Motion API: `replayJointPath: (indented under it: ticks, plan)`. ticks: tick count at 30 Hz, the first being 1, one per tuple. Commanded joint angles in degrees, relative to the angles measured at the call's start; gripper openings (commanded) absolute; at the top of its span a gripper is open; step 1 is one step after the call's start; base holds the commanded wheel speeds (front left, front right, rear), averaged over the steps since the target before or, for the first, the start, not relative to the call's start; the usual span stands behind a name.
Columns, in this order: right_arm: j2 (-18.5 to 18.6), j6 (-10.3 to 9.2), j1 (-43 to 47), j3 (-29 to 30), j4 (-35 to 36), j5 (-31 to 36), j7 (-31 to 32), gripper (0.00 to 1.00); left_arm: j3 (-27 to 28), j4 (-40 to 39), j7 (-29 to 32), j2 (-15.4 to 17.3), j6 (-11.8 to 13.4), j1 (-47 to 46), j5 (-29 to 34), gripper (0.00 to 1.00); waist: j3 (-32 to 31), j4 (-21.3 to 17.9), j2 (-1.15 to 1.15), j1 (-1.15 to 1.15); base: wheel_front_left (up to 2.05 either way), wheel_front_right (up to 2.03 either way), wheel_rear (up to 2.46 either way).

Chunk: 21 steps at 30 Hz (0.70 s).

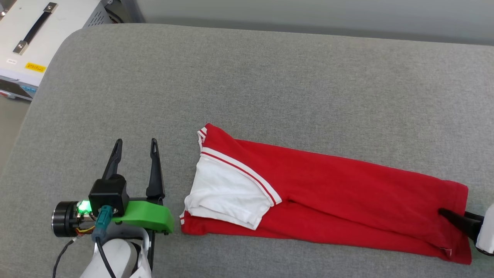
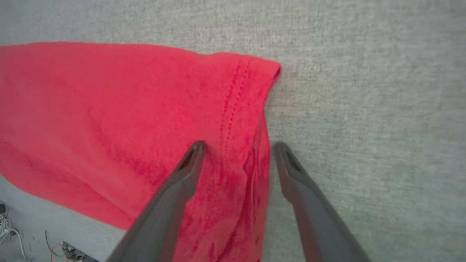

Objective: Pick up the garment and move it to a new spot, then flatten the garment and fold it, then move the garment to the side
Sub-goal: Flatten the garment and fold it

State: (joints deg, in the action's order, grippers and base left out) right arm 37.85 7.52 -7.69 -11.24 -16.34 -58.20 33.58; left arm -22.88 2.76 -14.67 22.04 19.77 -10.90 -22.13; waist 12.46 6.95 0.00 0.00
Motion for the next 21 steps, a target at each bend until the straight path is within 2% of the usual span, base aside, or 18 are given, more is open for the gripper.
replayJointPath:
  ticks: [1, 10, 11, 12, 13, 21]
  plan:
    - [-1.7, -0.03, -0.6, -1.7, -0.7, 0.1, 0.8, 1.00, 1.1, 0.1, -0.3, -1.2, -1.0, 1.2, 1.6, 1.00, 0.4, 0.4, 0.00, 0.00, 0.00, 0.00, 0.00]
    - [-4.2, -0.03, -2.0, -6.7, -1.9, -0.4, 0.2, 1.00, 6.5, 0.0, -0.3, -8.0, -5.6, 4.3, 9.1, 1.00, 0.4, 0.5, 0.00, 0.00, 0.00, 0.00, 0.00]
    - [-4.1, -0.03, -2.1, -7.2, -2.1, -0.7, 0.2, 0.54, 6.9, 0.1, -0.3, -8.6, -6.2, 4.5, 9.9, 1.00, 0.3, 0.4, 0.00, 0.00, 0.00, 0.00, 0.00]
    - [-3.9, -0.03, -2.1, -7.6, -2.2, -0.8, -0.1, 0.31, 7.3, 0.1, -0.3, -9.1, -6.6, 4.7, 10.5, 1.00, 0.1, 0.4, 0.00, 0.00, 0.00, 0.00, 0.00]
    - [-3.7, -0.03, -2.2, -7.9, -2.3, -1.0, -0.6, 0.00, 7.7, 0.1, -0.3, -9.5, -7.1, 4.9, 11.3, 1.00, 0.0, 0.3, 0.00, 0.00, 0.00, 0.00, 0.00]
    - [-0.4, -0.03, -3.0, -7.8, -4.3, -1.8, -3.5, 0.00, 11.1, 0.0, -0.3, -11.7, -10.2, 6.3, 14.5, 1.00, -1.4, -0.6, 0.00, 0.00, 0.00, 0.00, 0.00]
